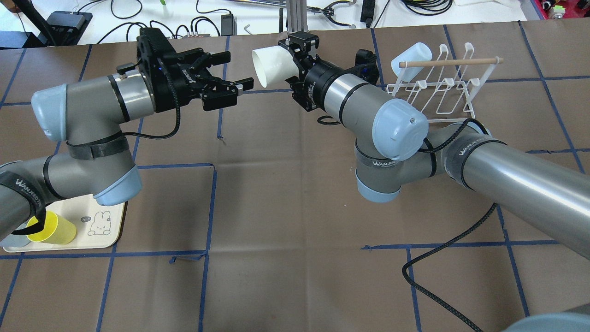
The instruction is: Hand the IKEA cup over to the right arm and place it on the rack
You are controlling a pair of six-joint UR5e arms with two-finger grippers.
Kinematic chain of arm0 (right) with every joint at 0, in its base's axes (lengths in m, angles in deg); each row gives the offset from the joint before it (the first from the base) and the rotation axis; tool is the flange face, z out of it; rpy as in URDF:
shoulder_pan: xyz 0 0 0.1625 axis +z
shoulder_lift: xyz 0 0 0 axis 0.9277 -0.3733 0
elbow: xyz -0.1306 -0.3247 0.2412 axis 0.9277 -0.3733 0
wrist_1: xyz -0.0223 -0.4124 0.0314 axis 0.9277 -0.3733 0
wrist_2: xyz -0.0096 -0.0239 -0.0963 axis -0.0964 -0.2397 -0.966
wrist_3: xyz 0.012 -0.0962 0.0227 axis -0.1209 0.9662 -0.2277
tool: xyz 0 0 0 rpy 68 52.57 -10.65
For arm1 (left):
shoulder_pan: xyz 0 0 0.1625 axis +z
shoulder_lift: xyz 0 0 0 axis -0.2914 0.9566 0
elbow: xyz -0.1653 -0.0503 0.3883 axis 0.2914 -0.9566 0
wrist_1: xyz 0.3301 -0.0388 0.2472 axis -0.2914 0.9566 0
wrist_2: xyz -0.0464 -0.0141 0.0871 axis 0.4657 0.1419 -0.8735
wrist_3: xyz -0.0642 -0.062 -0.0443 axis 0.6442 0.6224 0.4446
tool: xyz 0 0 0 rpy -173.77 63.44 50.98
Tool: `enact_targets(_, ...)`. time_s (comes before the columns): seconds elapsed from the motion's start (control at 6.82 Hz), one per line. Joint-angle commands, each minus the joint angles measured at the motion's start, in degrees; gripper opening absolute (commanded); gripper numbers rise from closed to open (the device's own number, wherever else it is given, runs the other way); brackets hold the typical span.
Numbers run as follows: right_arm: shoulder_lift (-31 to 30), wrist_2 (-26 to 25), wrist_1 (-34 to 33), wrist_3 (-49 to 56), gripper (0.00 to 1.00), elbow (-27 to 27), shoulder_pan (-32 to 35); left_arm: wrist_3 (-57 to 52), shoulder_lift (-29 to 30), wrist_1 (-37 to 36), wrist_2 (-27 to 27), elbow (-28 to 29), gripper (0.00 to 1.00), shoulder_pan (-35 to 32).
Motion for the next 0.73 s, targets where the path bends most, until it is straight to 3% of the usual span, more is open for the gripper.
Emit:
enact_targets(0.0, 0.14, 0.00, 0.09, 9.21, 0.27, -0.96, -3.21, 0.09, -0.40, 0.39, -2.16, 0.34, 0.99, 3.86)
enact_targets(0.29, -0.03, 0.09, 0.00, 25.01, 0.19, -1.05, -9.62, 0.35, -0.75, 0.91, -19.40, 1.30, 0.99, 3.08)
enact_targets(0.59, -0.03, -0.61, 0.17, 45.96, 0.13, -1.05, -14.72, 0.26, -2.76, 14.99, -30.77, 5.85, 0.99, 2.29)
